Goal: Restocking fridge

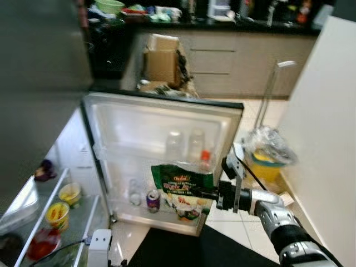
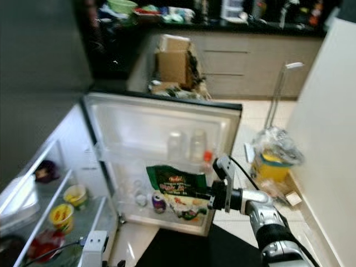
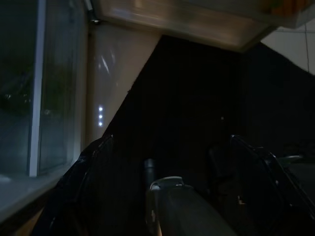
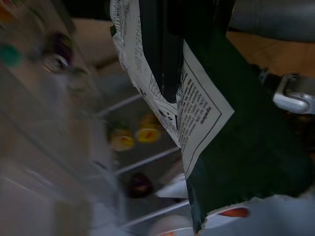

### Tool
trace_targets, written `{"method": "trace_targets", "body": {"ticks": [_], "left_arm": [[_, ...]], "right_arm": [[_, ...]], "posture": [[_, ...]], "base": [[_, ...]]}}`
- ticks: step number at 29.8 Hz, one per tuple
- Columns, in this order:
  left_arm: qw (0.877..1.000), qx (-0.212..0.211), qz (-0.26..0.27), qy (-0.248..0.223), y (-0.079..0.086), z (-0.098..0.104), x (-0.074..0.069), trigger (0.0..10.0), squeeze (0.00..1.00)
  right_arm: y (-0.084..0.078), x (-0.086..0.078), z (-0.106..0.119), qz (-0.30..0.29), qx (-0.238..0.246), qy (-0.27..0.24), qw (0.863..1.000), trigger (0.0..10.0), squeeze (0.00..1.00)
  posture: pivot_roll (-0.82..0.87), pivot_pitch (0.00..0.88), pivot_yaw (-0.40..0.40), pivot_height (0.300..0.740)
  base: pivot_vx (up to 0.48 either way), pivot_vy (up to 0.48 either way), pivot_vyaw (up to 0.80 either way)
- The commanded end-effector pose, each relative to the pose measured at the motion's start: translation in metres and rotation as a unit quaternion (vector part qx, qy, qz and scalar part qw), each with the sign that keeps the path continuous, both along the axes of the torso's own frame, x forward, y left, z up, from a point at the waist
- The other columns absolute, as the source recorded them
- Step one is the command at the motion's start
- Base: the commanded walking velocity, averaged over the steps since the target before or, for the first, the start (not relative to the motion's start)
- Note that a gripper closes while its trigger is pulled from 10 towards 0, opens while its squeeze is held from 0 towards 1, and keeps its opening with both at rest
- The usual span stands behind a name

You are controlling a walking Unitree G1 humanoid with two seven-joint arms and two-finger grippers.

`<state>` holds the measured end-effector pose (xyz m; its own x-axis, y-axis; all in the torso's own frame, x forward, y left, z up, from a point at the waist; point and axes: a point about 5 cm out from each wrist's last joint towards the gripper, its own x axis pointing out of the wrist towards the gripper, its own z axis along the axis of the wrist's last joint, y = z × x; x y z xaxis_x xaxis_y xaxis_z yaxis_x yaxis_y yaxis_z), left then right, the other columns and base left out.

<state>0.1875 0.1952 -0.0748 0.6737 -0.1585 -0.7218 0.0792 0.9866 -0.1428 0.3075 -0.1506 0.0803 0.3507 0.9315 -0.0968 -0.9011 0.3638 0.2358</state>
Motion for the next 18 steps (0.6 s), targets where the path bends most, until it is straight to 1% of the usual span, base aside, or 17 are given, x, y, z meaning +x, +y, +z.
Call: {"method": "trace_targets", "body": {"ticks": [1,2,9,11,13,15,18], "left_arm": [[1.0,-0.003,-0.006,-0.008,-0.003,0.002,0.004,10.0,0.0],[1.0,-0.003,-0.009,-0.011,-0.004,0.003,0.007,10.0,0.0],[1.0,-0.004,-0.012,-0.019,-0.006,0.005,0.011,10.0,0.0],[1.0,-0.006,-0.015,-0.023,-0.007,0.006,0.013,10.0,0.0],[0.999,-0.023,-0.029,-0.039,-0.012,0.01,0.018,10.0,0.0],[0.997,-0.034,-0.042,-0.05,-0.015,0.013,0.022,10.0,0.0],[0.996,-0.047,-0.052,-0.06,-0.019,0.017,0.028,10.0,0.0]], "right_arm": [[-0.001,0.002,0.006,-0.003,0.017,-0.013,1.0,10.0,0.0],[-0.001,0.002,0.007,-0.003,0.018,-0.013,1.0,10.0,0.0],[-0.001,0.002,0.008,-0.002,0.022,-0.016,1.0,10.0,0.0],[-0.002,0.004,0.009,-0.012,0.02,-0.018,1.0,10.0,0.0],[-0.004,0.009,0.012,-0.037,0.022,-0.026,0.999,10.0,0.0],[-0.005,0.011,0.014,-0.047,0.026,-0.03,0.998,10.0,0.0],[-0.005,0.013,0.018,-0.048,0.037,-0.033,0.998,10.0,0.0]], "posture": [[-0.1,0.0,-0.076,0.74],[-0.1,0.0,-0.076,0.74],[-0.1,0.0,-0.078,0.74],[-0.1,0.0,-0.078,0.74],[-0.1,0.0,-0.078,0.74],[-0.1,0.0,-0.079,0.74],[-0.1,0.0,-0.078,0.74]], "base": [[0.0,0.0,0.71],[0.0,0.0,0.63],[0.0,0.0,0.62],[0.0,0.0,0.0],[0.0,0.0,0.0],[0.0,0.0,0.0],[0.319,0.0,0.0]]}}
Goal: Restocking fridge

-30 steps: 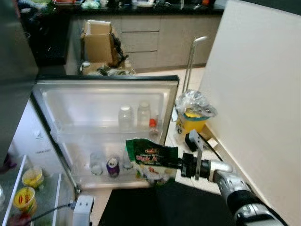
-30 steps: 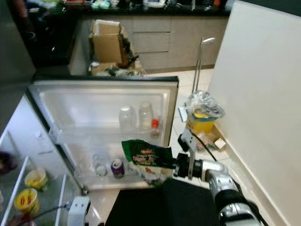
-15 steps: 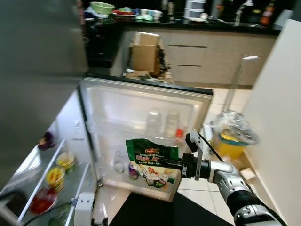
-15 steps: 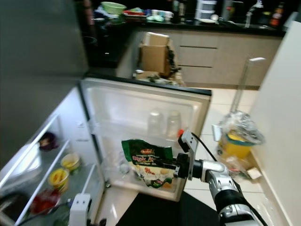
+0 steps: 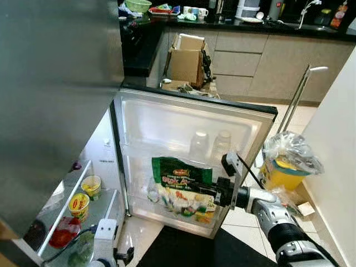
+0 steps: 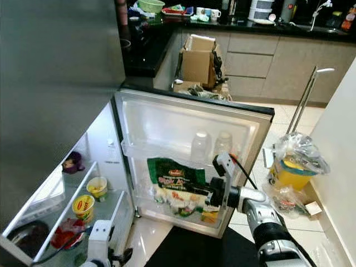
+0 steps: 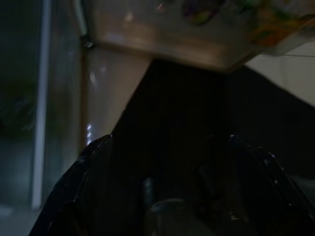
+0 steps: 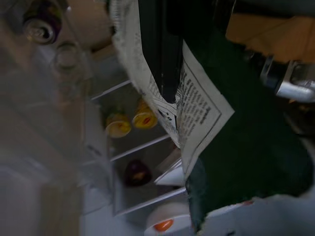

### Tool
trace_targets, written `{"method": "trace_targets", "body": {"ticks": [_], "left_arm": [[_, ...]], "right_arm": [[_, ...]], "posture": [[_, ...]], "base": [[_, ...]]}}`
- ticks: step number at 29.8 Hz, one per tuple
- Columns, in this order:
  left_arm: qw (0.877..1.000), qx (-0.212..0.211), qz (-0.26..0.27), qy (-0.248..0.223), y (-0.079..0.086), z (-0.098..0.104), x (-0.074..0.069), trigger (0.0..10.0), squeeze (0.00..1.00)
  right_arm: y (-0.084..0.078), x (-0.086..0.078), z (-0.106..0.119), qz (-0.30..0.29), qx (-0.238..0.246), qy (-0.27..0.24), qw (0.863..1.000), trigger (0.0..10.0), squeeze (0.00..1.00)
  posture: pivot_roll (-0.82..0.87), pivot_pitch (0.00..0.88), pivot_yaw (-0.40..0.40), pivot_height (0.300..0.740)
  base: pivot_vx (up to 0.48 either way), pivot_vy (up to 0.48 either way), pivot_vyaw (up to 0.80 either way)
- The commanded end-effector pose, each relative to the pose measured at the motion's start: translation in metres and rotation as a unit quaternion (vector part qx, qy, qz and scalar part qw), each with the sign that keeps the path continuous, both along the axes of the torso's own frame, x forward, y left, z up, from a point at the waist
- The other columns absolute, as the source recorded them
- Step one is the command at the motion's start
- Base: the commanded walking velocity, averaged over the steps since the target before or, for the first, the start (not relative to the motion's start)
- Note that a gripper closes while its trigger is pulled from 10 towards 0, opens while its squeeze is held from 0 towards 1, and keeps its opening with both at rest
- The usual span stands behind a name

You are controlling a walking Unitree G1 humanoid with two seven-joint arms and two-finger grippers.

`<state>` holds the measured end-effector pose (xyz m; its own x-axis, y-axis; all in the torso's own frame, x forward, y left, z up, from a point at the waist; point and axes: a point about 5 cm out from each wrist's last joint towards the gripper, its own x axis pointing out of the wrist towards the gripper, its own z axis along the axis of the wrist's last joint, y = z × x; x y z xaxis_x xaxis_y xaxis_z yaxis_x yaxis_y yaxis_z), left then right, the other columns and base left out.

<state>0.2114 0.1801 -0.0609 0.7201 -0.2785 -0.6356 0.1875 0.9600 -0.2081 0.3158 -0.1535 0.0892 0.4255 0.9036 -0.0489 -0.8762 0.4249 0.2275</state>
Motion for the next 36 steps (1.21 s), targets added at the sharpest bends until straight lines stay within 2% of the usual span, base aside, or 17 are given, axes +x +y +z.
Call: {"method": "trace_targets", "body": {"ticks": [1,11,14,18,24,36], "left_arm": [[1.0,-0.007,-0.005,-0.011,-0.004,0.003,0.004,10.0,0.0],[1.0,-0.006,-0.013,-0.014,-0.006,0.004,0.007,10.0,0.0],[1.0,-0.012,-0.007,-0.01,-0.006,0.003,0.006,10.0,0.0],[0.999,-0.014,-0.052,-0.006,-0.011,0.001,0.001,10.0,0.0],[0.999,-0.021,-0.044,-0.005,-0.013,0.001,0.0,10.0,0.0],[0.999,-0.027,-0.04,-0.014,-0.015,0.004,0.005,10.0,0.0]], "right_arm": [[-0.002,0.004,0.009,-0.009,0.016,-0.02,1.0,10.0,0.0],[-0.002,0.003,0.013,0.005,0.024,-0.023,0.999,10.0,0.0],[-0.001,0.003,0.013,0.005,0.024,-0.023,0.999,10.0,0.0],[-0.001,0.003,0.014,0.007,0.027,-0.023,0.999,10.0,0.0],[-0.001,0.003,0.014,0.012,0.029,-0.024,0.999,10.0,0.0],[0.0,0.001,0.014,0.019,0.029,-0.021,0.999,10.0,0.0]], "posture": [[-0.1,0.0,-0.078,0.74],[-0.1,0.0,-0.077,0.74],[-0.1,0.0,-0.078,0.74],[-0.1,0.0,-0.079,0.74],[-0.1,0.0,-0.079,0.74],[-0.1,0.0,-0.08,0.74]], "base": [[0.319,0.0,0.0],[0.367,0.0,0.0],[0.0,0.0,0.0],[0.0,-0.424,0.0],[0.0,-0.454,0.0],[0.0,0.0,0.0]]}}
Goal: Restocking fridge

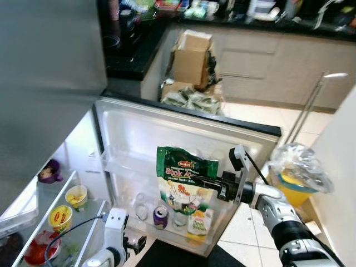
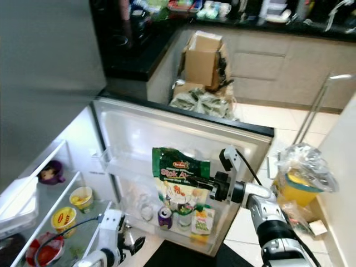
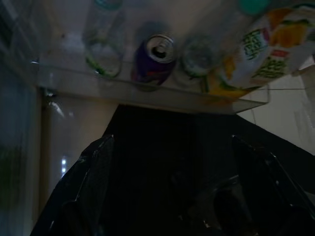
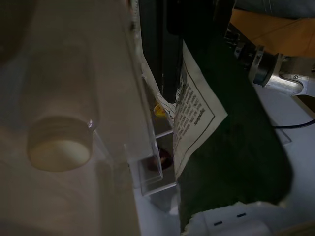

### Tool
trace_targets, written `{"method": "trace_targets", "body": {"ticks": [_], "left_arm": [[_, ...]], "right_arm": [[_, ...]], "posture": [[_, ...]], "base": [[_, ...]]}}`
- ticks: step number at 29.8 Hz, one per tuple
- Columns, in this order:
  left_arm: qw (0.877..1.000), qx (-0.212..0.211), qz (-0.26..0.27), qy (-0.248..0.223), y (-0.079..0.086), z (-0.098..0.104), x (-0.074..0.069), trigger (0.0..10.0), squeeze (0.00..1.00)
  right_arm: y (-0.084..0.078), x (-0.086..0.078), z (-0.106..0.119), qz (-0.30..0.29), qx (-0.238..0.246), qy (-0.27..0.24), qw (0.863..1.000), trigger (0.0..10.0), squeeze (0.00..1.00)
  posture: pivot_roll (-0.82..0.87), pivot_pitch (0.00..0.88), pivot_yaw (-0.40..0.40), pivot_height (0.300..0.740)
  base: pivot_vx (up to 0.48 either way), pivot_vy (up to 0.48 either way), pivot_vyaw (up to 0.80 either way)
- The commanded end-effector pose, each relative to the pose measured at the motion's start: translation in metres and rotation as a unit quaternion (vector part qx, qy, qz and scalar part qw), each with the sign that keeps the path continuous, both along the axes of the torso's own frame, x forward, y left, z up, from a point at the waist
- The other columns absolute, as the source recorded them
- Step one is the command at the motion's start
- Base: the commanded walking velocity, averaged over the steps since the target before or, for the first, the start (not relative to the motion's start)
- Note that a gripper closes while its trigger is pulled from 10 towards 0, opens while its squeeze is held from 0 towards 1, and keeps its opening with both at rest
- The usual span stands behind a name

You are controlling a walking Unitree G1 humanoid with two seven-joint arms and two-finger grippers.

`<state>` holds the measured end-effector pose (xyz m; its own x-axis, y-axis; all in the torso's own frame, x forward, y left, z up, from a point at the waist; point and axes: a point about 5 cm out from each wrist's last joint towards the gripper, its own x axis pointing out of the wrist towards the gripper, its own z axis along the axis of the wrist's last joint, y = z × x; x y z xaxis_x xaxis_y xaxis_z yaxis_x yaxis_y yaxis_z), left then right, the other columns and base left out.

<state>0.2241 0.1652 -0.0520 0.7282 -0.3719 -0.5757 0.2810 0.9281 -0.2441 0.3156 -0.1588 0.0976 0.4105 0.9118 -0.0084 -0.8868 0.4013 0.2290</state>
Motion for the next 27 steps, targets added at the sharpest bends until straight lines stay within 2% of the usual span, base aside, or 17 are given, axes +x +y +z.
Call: {"method": "trace_targets", "body": {"ticks": [1,5,7,11,13,16,20,23,27], "left_arm": [[1.0,0.0,0.002,0.015,0.0,-0.005,-0.007,10.0,0.0],[1.0,0.002,0.001,0.013,0.0,-0.005,-0.007,10.0,0.0],[1.0,0.002,0.004,0.003,0.002,-0.002,-0.003,10.0,0.0],[1.0,0.002,0.004,-0.002,0.003,0.0,0.0,10.0,0.0],[1.0,0.0,0.002,-0.014,0.005,0.004,0.004,10.0,0.0],[0.998,-0.023,-0.022,-0.059,0.007,0.016,0.015,10.0,0.0],[0.997,-0.03,-0.03,-0.072,0.008,0.02,0.018,10.0,0.0],[0.992,-0.033,-0.059,-0.107,0.022,0.032,0.024,10.0,0.0],[0.986,-0.023,-0.1,-0.129,0.036,0.041,0.024,10.0,0.0]], "right_arm": [[0.005,0.001,0.006,0.01,0.01,-0.013,1.0,10.0,0.0],[0.005,0.001,0.007,0.014,0.011,-0.013,1.0,10.0,0.0],[0.008,-0.002,0.01,0.044,0.02,-0.01,0.999,10.0,0.0],[0.01,-0.005,0.012,0.062,0.024,-0.006,0.998,10.0,0.0],[0.012,-0.007,0.013,0.074,0.025,-0.006,0.997,10.0,0.0],[0.016,-0.005,0.02,0.08,0.043,-0.011,0.996,10.0,0.0],[0.016,-0.005,0.022,0.08,0.049,-0.012,0.996,10.0,0.0],[0.018,-0.004,0.033,0.088,0.077,-0.016,0.993,10.0,0.0],[0.021,-0.005,0.041,0.104,0.096,-0.016,0.99,10.0,0.0]], "posture": [[-0.1,0.0,-0.08,0.74],[-0.1,0.0,-0.08,0.74],[-0.1,0.0,-0.08,0.74],[-0.1,0.0,-0.08,0.74],[-0.1,0.0,-0.08,0.74],[-0.1,0.0,-0.079,0.74],[-0.1,0.0,-0.079,0.74],[-0.1,0.0,-0.079,0.74],[-0.1,0.0,-0.079,0.74]], "base": [[0.0,0.0,0.0],[0.0,0.0,0.0],[0.0,0.0,0.0],[0.0,0.0,0.0],[0.0,0.0,0.0],[0.0,0.0,0.0],[0.0,0.0,0.0],[0.0,0.0,0.0],[0.0,0.0,0.0]]}}
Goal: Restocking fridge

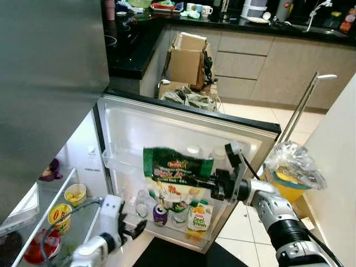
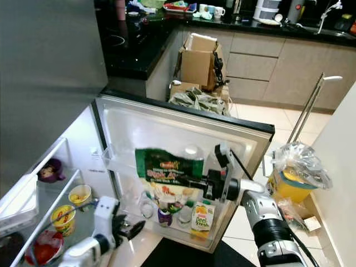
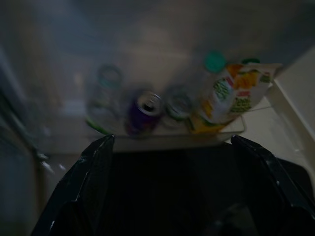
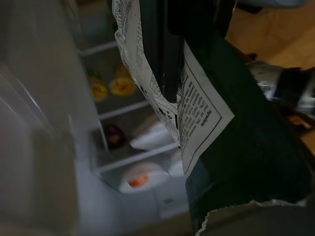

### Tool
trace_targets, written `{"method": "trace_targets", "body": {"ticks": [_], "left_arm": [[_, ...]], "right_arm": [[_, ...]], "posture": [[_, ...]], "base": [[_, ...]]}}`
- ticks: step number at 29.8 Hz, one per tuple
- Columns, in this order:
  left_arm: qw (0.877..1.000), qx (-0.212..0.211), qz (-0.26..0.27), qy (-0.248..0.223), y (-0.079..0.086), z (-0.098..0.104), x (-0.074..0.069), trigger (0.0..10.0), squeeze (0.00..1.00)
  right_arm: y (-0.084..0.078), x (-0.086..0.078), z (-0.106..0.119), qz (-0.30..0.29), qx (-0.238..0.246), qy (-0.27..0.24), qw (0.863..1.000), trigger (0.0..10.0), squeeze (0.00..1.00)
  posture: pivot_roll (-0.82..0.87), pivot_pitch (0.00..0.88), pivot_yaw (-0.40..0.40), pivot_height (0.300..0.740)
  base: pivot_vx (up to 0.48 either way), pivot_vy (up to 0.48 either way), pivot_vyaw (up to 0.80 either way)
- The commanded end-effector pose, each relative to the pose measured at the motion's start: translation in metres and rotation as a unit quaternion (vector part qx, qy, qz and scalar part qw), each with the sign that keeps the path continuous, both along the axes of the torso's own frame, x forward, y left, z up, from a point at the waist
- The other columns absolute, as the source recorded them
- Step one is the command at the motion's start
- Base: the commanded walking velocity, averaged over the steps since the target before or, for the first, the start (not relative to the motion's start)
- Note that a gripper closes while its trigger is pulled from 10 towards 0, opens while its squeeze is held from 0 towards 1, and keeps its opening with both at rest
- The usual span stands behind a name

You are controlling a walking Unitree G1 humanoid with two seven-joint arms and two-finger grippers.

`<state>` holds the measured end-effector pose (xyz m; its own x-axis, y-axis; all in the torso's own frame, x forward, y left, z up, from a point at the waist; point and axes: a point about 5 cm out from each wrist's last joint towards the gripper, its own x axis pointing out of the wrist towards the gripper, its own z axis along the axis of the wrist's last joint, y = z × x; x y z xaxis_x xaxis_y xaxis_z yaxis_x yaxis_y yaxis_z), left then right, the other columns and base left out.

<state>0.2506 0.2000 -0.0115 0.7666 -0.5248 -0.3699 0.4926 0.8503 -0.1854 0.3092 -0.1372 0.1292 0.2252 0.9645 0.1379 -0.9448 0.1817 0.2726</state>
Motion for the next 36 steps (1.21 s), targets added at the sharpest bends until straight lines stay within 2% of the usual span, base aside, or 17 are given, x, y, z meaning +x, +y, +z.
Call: {"method": "trace_targets", "body": {"ticks": [1,6,8,15,18,29,30,32,36], "left_arm": [[0.999,0.006,-0.029,-0.012,0.006,0.004,-0.003,10.0,0.0],[0.998,0.012,-0.062,-0.029,0.023,0.014,-0.004,10.0,0.0],[0.994,0.006,-0.092,-0.053,0.033,0.027,-0.002,10.0,0.0],[0.984,-0.016,-0.15,-0.091,0.026,0.041,-0.003,10.0,0.0],[0.976,-0.026,-0.182,-0.117,0.022,0.05,-0.009,10.0,0.0],[0.974,-0.033,-0.185,-0.124,0.03,0.055,-0.019,10.0,0.0],[0.975,-0.036,-0.182,-0.125,0.032,0.059,-0.023,10.0,0.0],[0.975,-0.036,-0.182,-0.125,0.032,0.059,-0.023,10.0,0.0],[0.975,-0.038,-0.178,-0.128,0.034,0.063,-0.026,10.0,0.0]], "right_arm": [[0.0,0.0,0.012,0.012,0.025,-0.014,1.0,10.0,0.0],[0.002,-0.001,0.016,0.026,0.029,-0.016,0.999,10.0,0.0],[0.001,0.002,0.019,0.023,0.026,-0.018,0.999,10.0,0.0],[-0.002,0.012,0.025,-0.018,0.024,-0.028,0.999,10.0,0.0],[-0.002,0.021,0.033,-0.054,0.027,-0.038,0.997,10.0,0.0],[0.0,0.028,0.043,-0.07,0.028,-0.051,0.996,10.0,0.0],[0.007,0.035,0.049,-0.085,0.027,-0.063,0.994,10.0,0.0],[0.007,0.035,0.049,-0.085,0.027,-0.063,0.994,10.0,0.0],[0.019,0.047,0.053,-0.122,0.009,-0.076,0.99,10.0,0.0]], "posture": [[-0.1,0.0,-0.079,0.74],[-0.09,0.0,-0.078,0.74],[-0.09,0.0,-0.078,0.74],[-0.08,0.0,-0.076,0.74],[-0.08,0.0,-0.076,0.74],[-0.08,0.0,-0.079,0.74],[-0.08,0.0,-0.079,0.74],[-0.08,0.0,-0.079,0.74],[-0.07,0.0,-0.081,0.74]], "base": [[0.0,0.0,0.0],[0.0,0.0,0.0],[0.0,0.0,0.0],[0.0,0.0,0.0],[0.0,0.0,0.0],[0.0,0.0,0.0],[0.0,0.0,0.0],[0.0,0.0,0.0],[0.0,0.0,0.0]]}}
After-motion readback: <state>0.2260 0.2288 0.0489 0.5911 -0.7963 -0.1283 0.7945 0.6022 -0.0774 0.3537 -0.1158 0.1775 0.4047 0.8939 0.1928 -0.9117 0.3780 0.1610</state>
